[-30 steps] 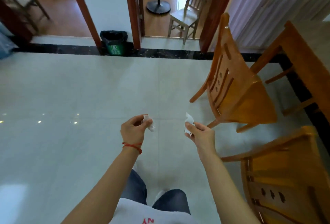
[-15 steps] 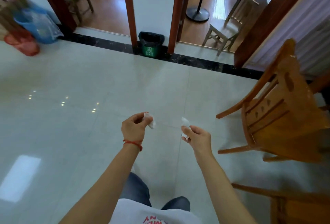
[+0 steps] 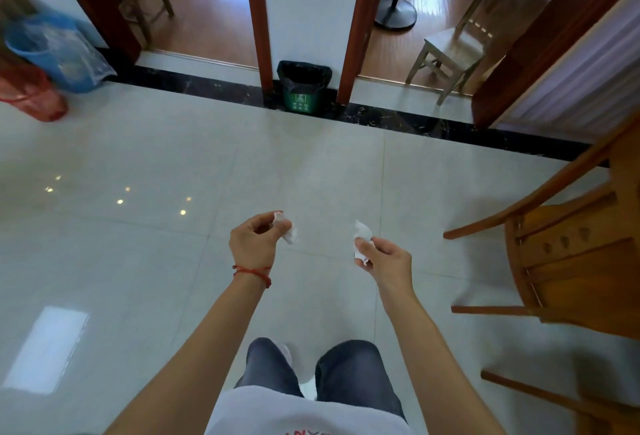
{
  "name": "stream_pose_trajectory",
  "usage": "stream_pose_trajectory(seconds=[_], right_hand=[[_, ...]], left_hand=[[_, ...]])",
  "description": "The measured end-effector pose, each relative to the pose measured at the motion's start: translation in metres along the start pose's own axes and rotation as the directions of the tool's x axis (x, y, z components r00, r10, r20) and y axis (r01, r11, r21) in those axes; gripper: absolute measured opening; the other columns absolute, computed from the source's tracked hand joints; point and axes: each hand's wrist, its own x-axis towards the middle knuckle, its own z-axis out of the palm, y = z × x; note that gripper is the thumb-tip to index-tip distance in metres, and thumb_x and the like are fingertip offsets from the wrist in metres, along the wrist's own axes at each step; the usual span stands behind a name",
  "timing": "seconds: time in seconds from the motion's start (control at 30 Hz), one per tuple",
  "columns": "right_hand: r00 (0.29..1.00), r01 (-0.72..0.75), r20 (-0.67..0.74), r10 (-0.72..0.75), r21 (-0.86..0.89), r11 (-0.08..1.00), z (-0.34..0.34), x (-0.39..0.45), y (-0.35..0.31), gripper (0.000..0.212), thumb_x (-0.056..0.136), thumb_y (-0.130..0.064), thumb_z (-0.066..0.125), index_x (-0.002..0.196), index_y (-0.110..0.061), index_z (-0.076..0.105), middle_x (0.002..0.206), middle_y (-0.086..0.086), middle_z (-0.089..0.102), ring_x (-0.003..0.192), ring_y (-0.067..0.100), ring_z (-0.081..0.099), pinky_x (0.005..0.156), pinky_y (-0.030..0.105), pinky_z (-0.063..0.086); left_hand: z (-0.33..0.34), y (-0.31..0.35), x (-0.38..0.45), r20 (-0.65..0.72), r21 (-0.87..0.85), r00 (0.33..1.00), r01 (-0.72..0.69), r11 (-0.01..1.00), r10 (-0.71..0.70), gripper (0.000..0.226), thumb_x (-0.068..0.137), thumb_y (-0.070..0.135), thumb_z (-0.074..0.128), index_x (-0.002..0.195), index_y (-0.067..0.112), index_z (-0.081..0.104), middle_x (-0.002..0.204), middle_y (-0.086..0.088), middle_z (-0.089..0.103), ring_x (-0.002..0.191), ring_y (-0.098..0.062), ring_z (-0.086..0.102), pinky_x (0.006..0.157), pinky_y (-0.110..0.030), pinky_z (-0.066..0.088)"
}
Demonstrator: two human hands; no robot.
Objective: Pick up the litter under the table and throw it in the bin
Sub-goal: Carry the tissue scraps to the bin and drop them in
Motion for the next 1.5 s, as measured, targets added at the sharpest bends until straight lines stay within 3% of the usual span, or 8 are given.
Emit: stream_pose_trajectory(seconds=[0.4,0.73,0.87,1.23,1.37,1.5], right_hand=[[0.997,0.026,0.067,-0.027,0.013,1.000,0.040,0.147,-0.098,0.014,0.079,-0.002,0.068,0.066,-0.007,0.064,0.071,0.008,0.052,0.070,0.017,0.053,0.059,0.017,0.056],[0.994,0.004,0.112,-0.003,-0.012,1.000,0.093,0.255,-0.174,0.013,0.079,-0.001,0.067,0.068,-0.008,0.066,0.070,0.005,0.057,0.069,0.015,0.057,0.060,0.019,0.055],[0.996,-0.015,0.083,0.016,-0.017,1.000,0.121,0.299,-0.191,0.010,0.079,-0.001,0.068,0.071,-0.006,0.066,0.072,0.006,0.058,0.070,0.016,0.057,0.066,0.024,0.054],[0.998,-0.039,-0.047,0.040,0.015,0.999,0.244,0.432,-0.275,0.007,0.080,-0.004,0.068,0.077,-0.010,0.067,0.078,0.006,0.063,0.076,0.017,0.060,0.066,0.023,0.053],[0.997,-0.039,-0.068,0.039,0.004,0.999,0.268,0.468,-0.297,0.001,0.080,-0.005,0.068,0.081,-0.004,0.067,0.075,0.005,0.061,0.071,0.016,0.058,0.064,0.022,0.054],[0.995,-0.076,-0.070,0.074,-0.034,0.997,0.285,0.509,-0.310,0.014,0.081,-0.008,0.068,0.092,0.000,0.067,0.076,0.005,0.062,0.070,0.015,0.059,0.065,0.020,0.055]], left_hand=[[0.086,0.046,0.128,-0.065,0.025,0.998,0.013,1.000,-0.012,0.013,0.071,0.003,0.069,0.084,-0.001,0.072,0.083,-0.009,0.070,0.064,0.013,0.060,0.062,-0.001,0.044],[0.134,0.089,0.241,-0.120,0.038,0.993,0.012,0.999,-0.008,0.015,0.072,0.005,0.070,0.087,0.007,0.071,0.075,0.010,0.066,0.061,0.013,0.060,0.060,-0.002,0.046],[0.152,0.098,0.299,-0.109,0.056,0.994,0.023,0.998,-0.016,0.017,0.072,0.006,0.070,0.089,0.005,0.071,0.076,0.005,0.067,0.068,0.001,0.062,0.061,-0.002,0.046],[0.185,0.152,0.508,-0.008,0.118,0.999,0.043,0.992,-0.042,0.016,0.074,0.008,0.070,0.090,0.007,0.071,0.084,-0.004,0.067,0.080,-0.021,0.062,0.077,-0.027,0.048],[0.200,0.164,0.560,-0.017,0.139,0.996,0.089,0.986,-0.088,0.020,0.074,0.012,0.070,0.093,0.007,0.071,0.087,-0.004,0.067,0.083,-0.019,0.062,0.078,-0.026,0.046],[0.221,0.166,0.601,-0.038,0.146,0.991,0.129,0.981,-0.125,0.020,0.072,0.014,0.070,0.091,0.006,0.072,0.089,-0.006,0.070,0.085,-0.021,0.064,0.080,-0.029,0.049]])
